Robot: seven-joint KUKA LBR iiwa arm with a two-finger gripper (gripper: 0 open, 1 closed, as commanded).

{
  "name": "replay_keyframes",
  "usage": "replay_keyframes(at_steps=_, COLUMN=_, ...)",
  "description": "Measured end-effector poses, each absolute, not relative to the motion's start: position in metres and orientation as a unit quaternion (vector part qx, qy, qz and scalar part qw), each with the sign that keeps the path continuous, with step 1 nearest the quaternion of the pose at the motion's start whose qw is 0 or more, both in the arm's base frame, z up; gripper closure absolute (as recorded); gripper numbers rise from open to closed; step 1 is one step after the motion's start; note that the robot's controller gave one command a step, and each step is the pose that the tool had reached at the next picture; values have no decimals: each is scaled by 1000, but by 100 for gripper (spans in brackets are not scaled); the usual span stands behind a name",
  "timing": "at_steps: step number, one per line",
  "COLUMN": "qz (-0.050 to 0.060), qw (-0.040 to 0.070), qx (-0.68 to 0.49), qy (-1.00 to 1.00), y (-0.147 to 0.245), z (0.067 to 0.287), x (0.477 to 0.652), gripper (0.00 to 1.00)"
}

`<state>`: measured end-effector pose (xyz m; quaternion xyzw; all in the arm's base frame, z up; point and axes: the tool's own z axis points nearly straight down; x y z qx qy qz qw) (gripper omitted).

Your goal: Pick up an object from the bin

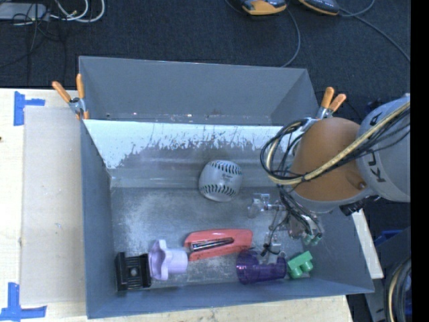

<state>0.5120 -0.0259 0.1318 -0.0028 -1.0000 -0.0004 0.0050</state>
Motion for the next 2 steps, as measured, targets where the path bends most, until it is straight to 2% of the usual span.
replay_keyframes(at_steps=1, qz=0, qw=1, qx=-2, qy=-1000, y=-26, z=136, x=514, gripper=0)
replay_keyframes(at_steps=2, qz=1, qw=1, qx=-25, qy=-1000, y=-4, z=105, x=505, gripper=0)
